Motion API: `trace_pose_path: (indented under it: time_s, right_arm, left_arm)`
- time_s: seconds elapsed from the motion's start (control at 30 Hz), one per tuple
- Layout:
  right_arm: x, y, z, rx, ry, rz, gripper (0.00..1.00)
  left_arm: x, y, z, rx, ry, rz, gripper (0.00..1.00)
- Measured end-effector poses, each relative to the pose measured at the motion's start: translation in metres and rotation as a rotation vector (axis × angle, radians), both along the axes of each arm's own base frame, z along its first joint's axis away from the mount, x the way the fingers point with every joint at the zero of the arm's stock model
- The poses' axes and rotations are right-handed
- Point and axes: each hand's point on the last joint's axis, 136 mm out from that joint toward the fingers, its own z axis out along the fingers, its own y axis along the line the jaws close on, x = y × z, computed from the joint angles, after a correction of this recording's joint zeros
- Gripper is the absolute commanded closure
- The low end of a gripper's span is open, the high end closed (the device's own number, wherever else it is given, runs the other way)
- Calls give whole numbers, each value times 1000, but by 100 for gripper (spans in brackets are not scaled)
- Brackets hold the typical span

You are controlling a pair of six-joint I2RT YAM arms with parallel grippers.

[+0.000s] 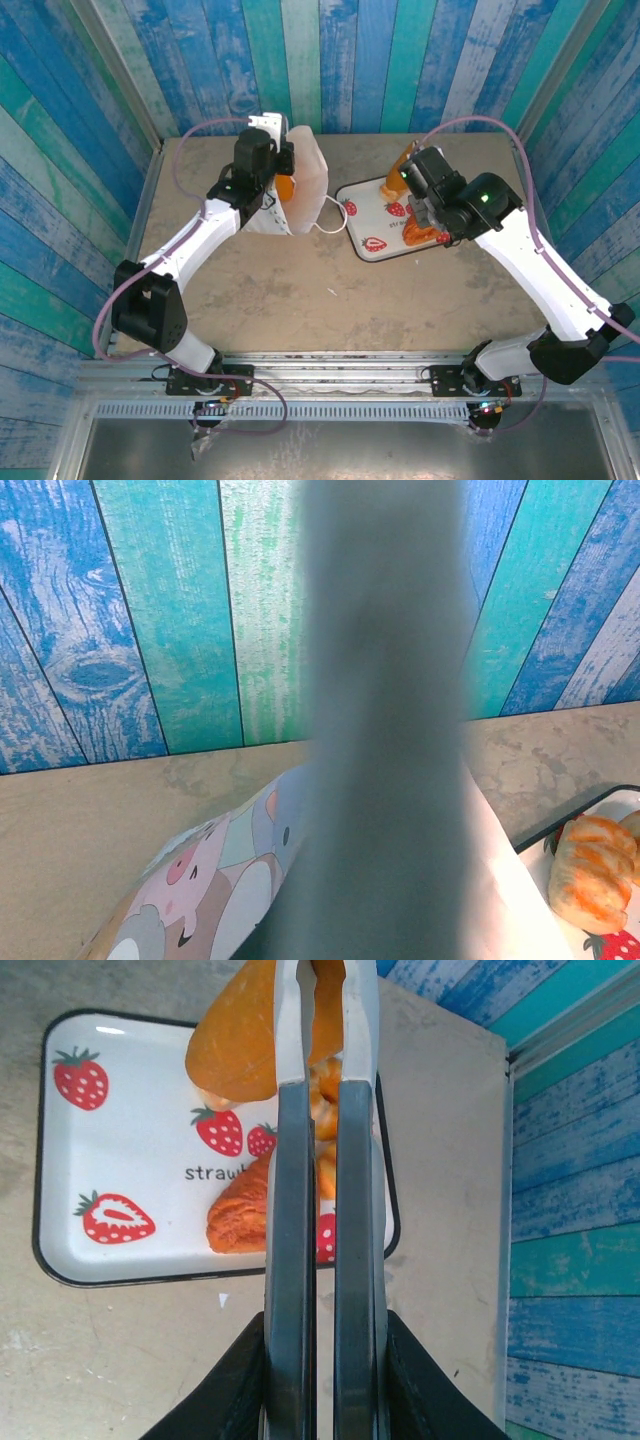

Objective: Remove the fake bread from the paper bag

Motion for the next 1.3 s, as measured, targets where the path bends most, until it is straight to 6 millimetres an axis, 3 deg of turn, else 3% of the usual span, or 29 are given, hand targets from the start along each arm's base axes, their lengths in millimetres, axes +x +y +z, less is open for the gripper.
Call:
trace_pose_path:
  time_s: [0.63,1.3]
  right_arm:
    - [22,-20,-33,-148,59,-101,99]
    - [52,-15,-56,-293,95,-111,99]
  left_arm:
    - [-1,-4,-2,-19,7,-20,100]
    - [-1,-5,-3,-20,8,-24,100]
